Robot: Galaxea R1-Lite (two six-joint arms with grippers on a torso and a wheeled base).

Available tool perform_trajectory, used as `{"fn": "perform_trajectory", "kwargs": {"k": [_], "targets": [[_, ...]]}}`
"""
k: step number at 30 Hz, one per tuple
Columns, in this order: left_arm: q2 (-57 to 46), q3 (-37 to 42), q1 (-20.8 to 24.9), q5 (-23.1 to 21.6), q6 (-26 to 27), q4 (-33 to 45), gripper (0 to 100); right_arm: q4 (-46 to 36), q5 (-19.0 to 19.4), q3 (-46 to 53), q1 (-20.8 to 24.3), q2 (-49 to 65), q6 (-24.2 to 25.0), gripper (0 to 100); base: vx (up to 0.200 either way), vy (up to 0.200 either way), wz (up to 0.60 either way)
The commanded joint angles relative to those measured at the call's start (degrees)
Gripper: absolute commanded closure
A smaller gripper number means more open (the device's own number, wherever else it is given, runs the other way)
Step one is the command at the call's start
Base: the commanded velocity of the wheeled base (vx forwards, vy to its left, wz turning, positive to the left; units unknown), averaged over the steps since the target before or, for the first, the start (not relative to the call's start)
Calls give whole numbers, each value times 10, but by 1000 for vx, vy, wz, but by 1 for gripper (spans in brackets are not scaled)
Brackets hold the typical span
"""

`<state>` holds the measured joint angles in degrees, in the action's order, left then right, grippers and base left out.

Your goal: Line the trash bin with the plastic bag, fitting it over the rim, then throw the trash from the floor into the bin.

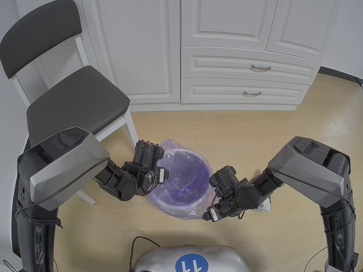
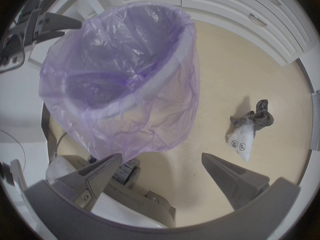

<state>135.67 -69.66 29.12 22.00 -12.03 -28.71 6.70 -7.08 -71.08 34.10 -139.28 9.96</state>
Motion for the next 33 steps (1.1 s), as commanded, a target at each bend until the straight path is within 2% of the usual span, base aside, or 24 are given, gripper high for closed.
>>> {"fn": "perform_trajectory", "kwargs": {"k": [1, 9, 12, 18, 21, 33], "targets": [[4, 6, 12, 10, 3, -13, 0, 5, -9, 52, 0, 59, -31, 0, 0, 0, 0], [13, 14, 30, 12, 3, -13, 0, 6, -9, 74, 1, 105, -41, 0, 0, 0, 0], [14, 15, 30, 35, 11, -12, 0, 6, -10, 76, 2, 110, -41, 0, 0, 0, 0], [-12, 54, 19, 53, 54, -13, 0, 31, -41, 76, -3, 109, -41, 0, 0, 0, 0], [-29, 73, 10, 52, 61, -13, 0, 52, -43, 80, -11, 113, -42, 0, 0, 0, 0], [-44, 95, -37, 45, 75, -13, 0, 53, -43, 65, -42, 122, -48, 0, 0, 0, 0]]}}
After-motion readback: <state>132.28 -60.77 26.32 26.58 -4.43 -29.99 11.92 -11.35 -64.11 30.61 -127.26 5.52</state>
